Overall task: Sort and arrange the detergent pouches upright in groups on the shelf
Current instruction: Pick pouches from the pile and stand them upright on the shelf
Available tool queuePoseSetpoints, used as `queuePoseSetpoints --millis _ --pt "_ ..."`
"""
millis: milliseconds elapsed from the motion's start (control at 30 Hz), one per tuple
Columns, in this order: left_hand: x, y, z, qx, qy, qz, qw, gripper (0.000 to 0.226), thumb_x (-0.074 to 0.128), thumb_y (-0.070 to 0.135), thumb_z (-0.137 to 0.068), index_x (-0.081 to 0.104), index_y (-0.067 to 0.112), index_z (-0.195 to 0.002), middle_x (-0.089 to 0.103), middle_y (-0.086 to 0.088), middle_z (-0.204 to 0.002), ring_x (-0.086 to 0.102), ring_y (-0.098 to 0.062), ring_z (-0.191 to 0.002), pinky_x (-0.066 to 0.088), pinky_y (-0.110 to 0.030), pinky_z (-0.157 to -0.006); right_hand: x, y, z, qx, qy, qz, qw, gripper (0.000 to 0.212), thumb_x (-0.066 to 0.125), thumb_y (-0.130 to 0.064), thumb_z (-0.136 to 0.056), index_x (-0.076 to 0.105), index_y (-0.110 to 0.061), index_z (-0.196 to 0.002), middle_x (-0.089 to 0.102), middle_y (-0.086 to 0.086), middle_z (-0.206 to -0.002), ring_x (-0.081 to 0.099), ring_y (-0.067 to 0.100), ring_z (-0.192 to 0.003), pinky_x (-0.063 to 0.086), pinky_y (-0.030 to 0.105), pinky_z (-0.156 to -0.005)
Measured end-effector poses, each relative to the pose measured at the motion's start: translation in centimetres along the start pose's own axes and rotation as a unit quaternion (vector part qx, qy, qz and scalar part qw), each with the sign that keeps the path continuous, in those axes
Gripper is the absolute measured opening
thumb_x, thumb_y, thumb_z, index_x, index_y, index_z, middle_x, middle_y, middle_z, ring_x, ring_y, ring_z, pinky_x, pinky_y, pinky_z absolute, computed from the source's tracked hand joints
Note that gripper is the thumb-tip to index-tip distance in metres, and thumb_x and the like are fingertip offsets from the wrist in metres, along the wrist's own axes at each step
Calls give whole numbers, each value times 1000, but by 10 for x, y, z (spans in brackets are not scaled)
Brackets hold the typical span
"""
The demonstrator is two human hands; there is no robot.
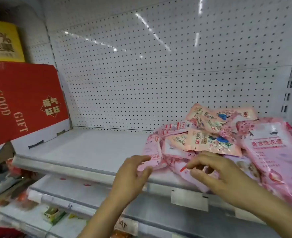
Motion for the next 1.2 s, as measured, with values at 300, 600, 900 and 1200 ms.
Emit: queuePoseSetpoints --millis 300,600,900,1200 --pt "30 -41 -65 240 -79 -242 937 18 54 41 -85 60 24 -81 70 6 -79 66 -19 -67 45 -27 -51 68 17 -103 33 -157 252 955 60 59 -59 -83 46 -37 -137 38 -25 -139 33 0 -131 28 24 -111" --pt "-66 -38 -191 125 125 37 983 10 72 42 -83 65 38 -90 71 17 -77 68 -6 -71 53 -30 -63 33 2 -232 35 103 159 981 19 66 -20 -88 59 -13 -71 55 -4 -59 50 17 -59 44 34 -61" --pt "-10 -85 -205 -194 6 505 841 26 65 34 -89 71 12 -102 78 -11 -96 76 -28 -88 59 -46 -84 17 7 -289 78 110 -176 975 17 77 -14 -80 70 -6 -93 76 8 -83 75 21 -74 62 38 -67" --pt "-29 -93 -246 -230 81 595 766 23 67 28 -91 69 7 -101 78 -11 -93 76 -28 -85 60 -47 -78 70 57 -263 175 -89 -202 960 28 62 -14 -92 63 14 -94 71 29 -94 73 35 -85 59 46 -81"
Point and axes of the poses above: each hand's wrist, its own z-axis away from the middle knuckle, its own x-axis out of the palm, y = z × x, the point moved 6 cm from there along -z, towards the middle knuckle
